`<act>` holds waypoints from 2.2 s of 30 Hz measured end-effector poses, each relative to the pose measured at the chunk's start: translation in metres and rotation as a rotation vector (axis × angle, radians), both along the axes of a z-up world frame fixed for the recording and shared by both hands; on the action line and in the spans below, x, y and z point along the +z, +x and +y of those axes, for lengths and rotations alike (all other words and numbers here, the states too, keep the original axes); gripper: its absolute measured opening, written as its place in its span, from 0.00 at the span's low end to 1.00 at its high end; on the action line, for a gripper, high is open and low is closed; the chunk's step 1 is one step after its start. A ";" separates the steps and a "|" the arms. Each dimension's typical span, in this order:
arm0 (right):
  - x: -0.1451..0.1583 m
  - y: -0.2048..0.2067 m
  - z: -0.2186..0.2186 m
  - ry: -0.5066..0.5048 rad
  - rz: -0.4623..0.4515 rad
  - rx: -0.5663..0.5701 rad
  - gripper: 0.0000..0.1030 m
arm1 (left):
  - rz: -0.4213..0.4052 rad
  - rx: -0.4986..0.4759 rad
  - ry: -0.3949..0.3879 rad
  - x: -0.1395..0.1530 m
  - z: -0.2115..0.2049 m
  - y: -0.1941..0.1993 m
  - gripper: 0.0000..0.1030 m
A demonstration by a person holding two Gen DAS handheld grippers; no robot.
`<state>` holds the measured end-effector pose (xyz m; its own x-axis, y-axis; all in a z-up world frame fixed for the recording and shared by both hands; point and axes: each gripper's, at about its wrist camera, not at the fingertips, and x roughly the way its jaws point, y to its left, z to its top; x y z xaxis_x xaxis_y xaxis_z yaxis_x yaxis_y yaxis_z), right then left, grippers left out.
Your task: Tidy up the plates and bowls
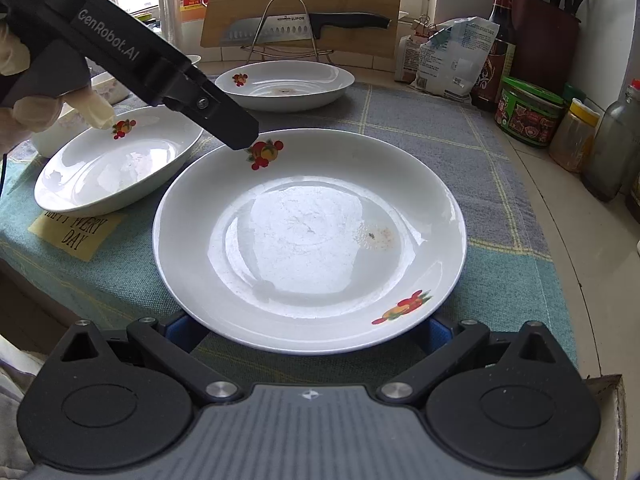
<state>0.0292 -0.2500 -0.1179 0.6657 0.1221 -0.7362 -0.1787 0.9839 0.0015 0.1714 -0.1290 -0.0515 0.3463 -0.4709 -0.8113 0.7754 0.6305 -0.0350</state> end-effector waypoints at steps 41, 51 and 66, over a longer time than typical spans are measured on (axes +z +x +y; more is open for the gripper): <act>0.002 0.004 -0.005 -0.003 0.005 0.086 1.00 | 0.330 -0.315 0.115 -0.038 -0.064 0.061 0.75; 0.003 0.006 -0.003 -0.006 0.022 0.087 1.00 | 0.328 -0.325 0.113 -0.037 -0.064 0.062 0.75; 0.007 0.014 -0.004 -0.014 0.042 0.093 1.00 | 0.323 -0.305 0.094 -0.034 -0.058 0.063 0.75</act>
<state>0.0434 -0.2543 -0.1105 0.6207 0.1720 -0.7650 -0.2696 0.9630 -0.0023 0.2347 -0.1871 -0.0853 -0.0751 -0.4312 -0.8991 0.8847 0.3872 -0.2596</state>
